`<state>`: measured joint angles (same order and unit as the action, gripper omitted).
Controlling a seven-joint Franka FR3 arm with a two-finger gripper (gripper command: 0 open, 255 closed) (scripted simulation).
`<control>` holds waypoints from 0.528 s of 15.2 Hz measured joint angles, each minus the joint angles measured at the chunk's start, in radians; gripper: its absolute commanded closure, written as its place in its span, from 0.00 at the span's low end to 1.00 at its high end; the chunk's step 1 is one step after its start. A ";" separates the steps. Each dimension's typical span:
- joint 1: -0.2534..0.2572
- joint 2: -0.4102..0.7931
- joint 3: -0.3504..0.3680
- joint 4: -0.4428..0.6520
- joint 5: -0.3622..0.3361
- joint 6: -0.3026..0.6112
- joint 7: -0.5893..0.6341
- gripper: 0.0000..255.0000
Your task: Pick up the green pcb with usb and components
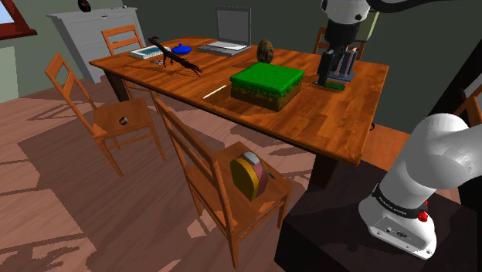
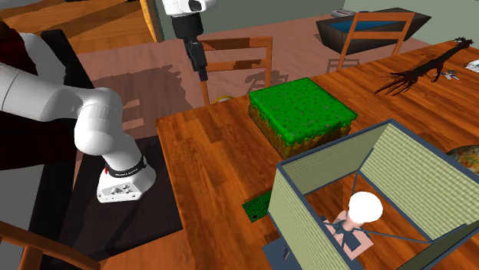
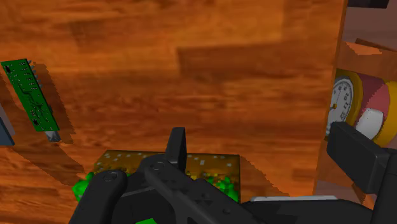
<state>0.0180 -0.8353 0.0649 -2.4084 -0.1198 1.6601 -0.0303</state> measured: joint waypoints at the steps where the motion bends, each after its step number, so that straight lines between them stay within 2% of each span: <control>1: 0.000 0.000 0.000 0.000 0.000 0.000 0.000 0.00; 8: -0.050 0.077 -0.127 -0.024 -0.076 0.110 -0.115 0.00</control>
<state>-0.0317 -0.7578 -0.0625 -2.4322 -0.1954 1.7706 -0.1451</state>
